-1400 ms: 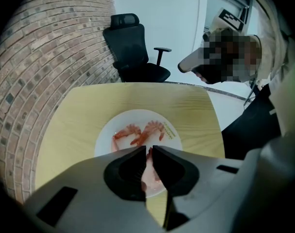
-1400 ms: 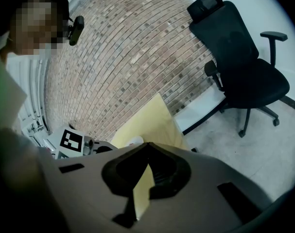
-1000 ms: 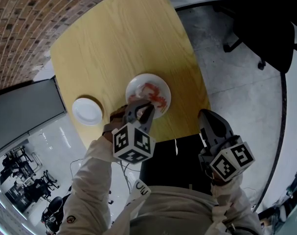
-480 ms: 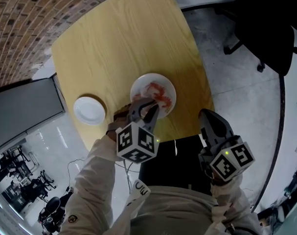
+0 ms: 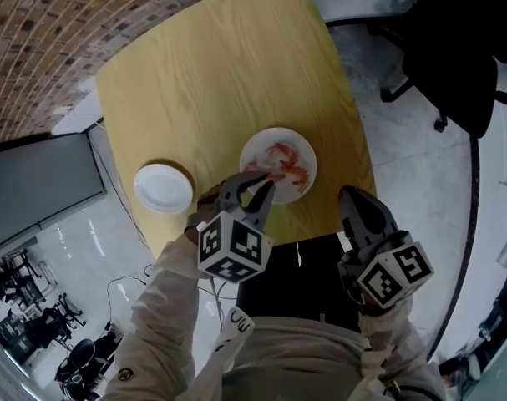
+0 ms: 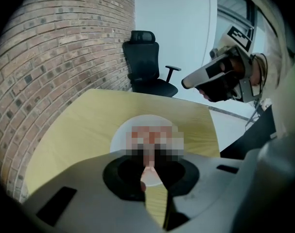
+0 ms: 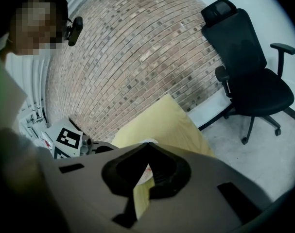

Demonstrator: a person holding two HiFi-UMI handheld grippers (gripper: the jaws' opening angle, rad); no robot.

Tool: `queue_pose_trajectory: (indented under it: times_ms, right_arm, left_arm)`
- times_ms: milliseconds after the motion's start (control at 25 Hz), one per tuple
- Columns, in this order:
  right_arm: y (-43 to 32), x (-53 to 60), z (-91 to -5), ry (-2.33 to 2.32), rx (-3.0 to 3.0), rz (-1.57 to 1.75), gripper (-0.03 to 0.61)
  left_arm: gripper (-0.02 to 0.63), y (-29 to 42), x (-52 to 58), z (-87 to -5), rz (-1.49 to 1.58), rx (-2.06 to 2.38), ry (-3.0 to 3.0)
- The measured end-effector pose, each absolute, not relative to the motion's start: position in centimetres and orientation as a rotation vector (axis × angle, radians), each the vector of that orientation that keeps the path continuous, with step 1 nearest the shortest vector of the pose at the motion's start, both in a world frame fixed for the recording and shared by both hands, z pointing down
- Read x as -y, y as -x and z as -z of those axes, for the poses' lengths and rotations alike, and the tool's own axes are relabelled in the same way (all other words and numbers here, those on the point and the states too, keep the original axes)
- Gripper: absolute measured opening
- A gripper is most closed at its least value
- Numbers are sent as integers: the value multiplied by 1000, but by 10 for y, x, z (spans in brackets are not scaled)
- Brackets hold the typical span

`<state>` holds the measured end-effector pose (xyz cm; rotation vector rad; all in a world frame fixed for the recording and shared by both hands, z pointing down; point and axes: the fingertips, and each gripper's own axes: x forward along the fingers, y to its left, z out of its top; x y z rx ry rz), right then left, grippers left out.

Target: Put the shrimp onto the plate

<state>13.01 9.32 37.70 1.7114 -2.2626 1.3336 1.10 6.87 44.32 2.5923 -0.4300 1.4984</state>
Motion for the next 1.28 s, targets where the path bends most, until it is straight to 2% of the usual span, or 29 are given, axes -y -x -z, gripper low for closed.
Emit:
queue_pose_trajectory:
  times_ms: [200,760,1280]
  right_arm:
    - [-100,-76,-349,-1694,2288,-1281,25]
    - [4,-28,-198,-1588,2497,-897,24]
    - [62,-37,-106,-1585,2574,-575,24]
  left_arm:
    - [51,18,-62,-407,-1370,542,-2580]
    - [34,140,-39,-252,-923,1057,-2540]
    - [17,200,-33,-131,-506,1463,-2588]
